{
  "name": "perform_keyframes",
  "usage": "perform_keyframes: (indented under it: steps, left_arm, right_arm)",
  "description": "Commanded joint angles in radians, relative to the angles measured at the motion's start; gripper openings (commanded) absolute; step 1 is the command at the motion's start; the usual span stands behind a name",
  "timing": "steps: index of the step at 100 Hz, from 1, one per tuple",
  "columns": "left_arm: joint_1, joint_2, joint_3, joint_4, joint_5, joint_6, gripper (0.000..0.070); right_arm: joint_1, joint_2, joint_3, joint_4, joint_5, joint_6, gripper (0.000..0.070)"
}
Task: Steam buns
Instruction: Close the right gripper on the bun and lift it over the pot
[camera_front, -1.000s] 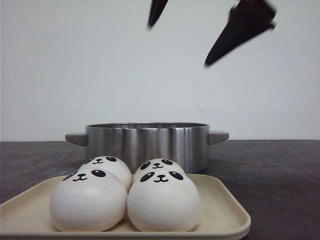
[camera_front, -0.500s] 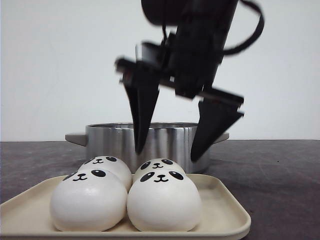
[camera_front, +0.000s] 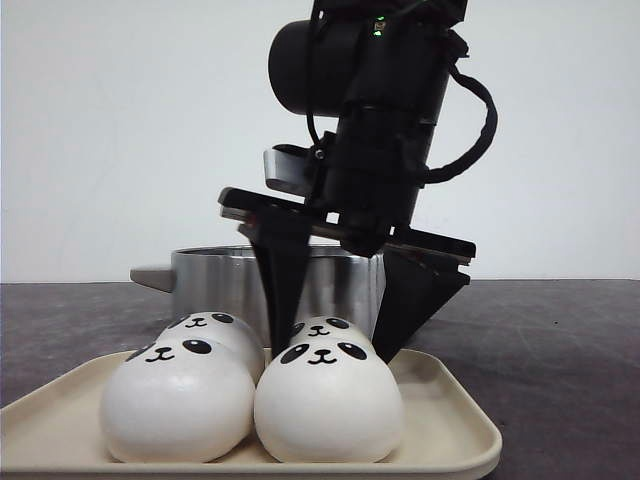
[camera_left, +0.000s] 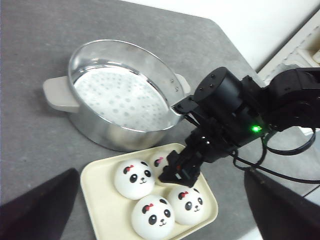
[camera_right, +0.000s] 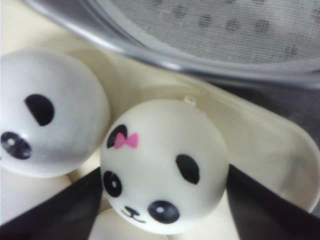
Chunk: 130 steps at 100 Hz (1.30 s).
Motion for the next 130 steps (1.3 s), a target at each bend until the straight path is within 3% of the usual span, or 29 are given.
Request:
perform_keyframes:
  steps: [1, 6, 10, 14, 20, 21, 43, 59, 76, 89, 109, 130]
  left_arm:
    - [-0.007, 0.001, 0.011, 0.010, -0.006, -0.001, 0.0625]
    - [-0.011, 0.001, 0.011, 0.010, -0.008, -0.001, 0.0625]
    - [-0.012, 0.001, 0.011, 0.010, -0.008, -0.001, 0.0625]
    - [-0.013, 0.001, 0.011, 0.010, -0.008, -0.001, 0.0625]
    - [-0.018, 0.001, 0.011, 0.010, -0.009, -0.001, 0.0625]
    - [-0.018, 0.001, 0.011, 0.010, -0.009, -0.001, 0.0625]
    - [-0.032, 0.001, 0.011, 0.010, -0.039, -0.001, 0.0625]
    - [-0.038, 0.001, 0.011, 0.023, -0.045, -0.001, 0.0625]
    - [-0.042, 0.001, 0.011, 0.039, -0.045, -0.002, 0.0625]
    - [-0.045, 0.001, 0.011, 0.045, -0.045, -0.002, 0.0625]
    - [-0.045, 0.001, 0.011, 0.046, -0.046, -0.001, 0.0625]
    - [-0.050, 0.001, 0.011, 0.045, -0.045, -0.025, 0.0625]
  right_arm:
    - [0.005, 0.035, 0.012, 0.005, 0.005, 0.027, 0.0399]
    - [0.003, 0.038, 0.012, 0.003, 0.003, 0.032, 0.0390]
    - [0.000, 0.040, 0.012, 0.001, 0.000, 0.032, 0.0345]
    - [0.000, 0.041, 0.012, -0.003, 0.000, 0.032, 0.0245]
    - [0.000, 0.041, 0.012, -0.004, 0.000, 0.030, 0.0007]
    - [0.000, 0.041, 0.012, -0.003, 0.000, 0.028, 0.0000]
    - [0.017, -0.053, 0.020, 0.008, 0.006, 0.018, 0.0009]
    - [0.047, -0.190, 0.079, -0.034, -0.053, -0.002, 0.0009]
    - [0.057, -0.282, 0.217, -0.068, 0.010, -0.040, 0.0007]
    - [0.014, -0.276, 0.353, -0.067, 0.114, -0.106, 0.0007]
    - [-0.111, -0.168, 0.486, -0.067, 0.116, -0.166, 0.0007]
    - [-0.200, -0.022, 0.491, 0.010, 0.128, -0.187, 0.0007]
